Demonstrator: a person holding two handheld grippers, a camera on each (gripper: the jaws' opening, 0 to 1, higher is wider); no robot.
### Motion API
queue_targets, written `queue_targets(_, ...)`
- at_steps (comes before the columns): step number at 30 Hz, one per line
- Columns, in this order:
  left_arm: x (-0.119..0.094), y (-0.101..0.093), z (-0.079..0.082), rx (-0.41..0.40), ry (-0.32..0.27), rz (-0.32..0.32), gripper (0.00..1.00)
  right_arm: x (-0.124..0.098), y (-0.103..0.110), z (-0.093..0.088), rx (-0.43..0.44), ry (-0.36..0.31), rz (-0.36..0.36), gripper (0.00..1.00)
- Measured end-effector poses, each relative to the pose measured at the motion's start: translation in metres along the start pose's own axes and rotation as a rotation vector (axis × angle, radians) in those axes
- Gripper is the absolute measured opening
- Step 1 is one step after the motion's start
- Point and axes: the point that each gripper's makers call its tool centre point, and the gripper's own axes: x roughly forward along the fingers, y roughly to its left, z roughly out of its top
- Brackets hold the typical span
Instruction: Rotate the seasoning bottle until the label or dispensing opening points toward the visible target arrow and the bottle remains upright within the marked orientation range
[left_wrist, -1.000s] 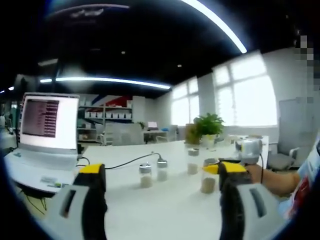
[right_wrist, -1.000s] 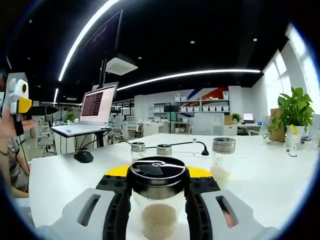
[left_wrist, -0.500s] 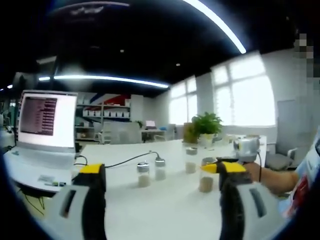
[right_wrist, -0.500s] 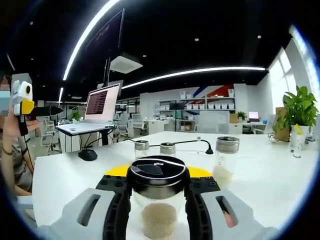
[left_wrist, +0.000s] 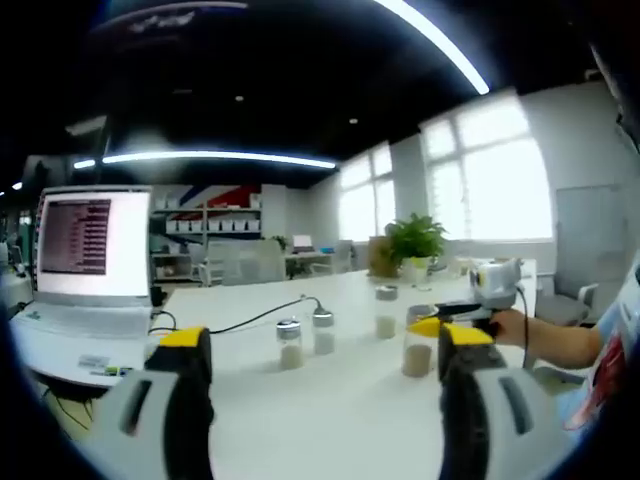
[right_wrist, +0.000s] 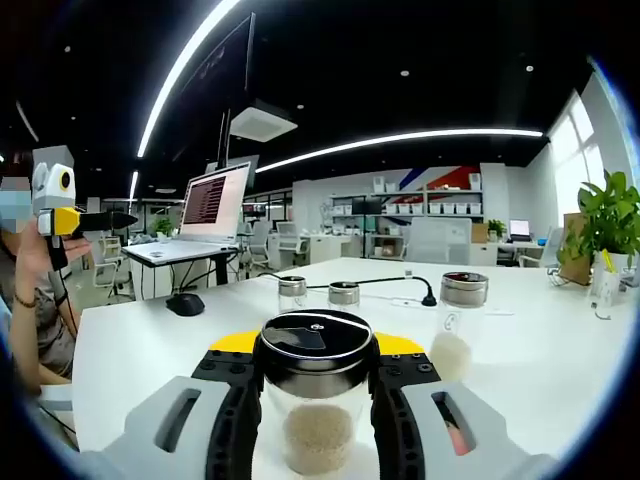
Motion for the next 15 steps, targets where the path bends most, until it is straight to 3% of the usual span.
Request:
queue_targets(3,0.002,-0.012,-0.001,-0.025,0.0,-0.072,1.0,0.0,0.0,0.0,-0.002,0.005,0.011,0.4)
queue_targets(5,0.002,-0.013,0.001,-0.033,-0.009,-0.079,1.0,0.0,0.001,-0.001,-0.002,0.007,0.023,0.4)
queue_targets(15,0.001,-0.004,-0.001,-0.008,0.0,-0.019,1.0,-0.001,0.003,-0.002,-0.003,0.012,0.053,0.4)
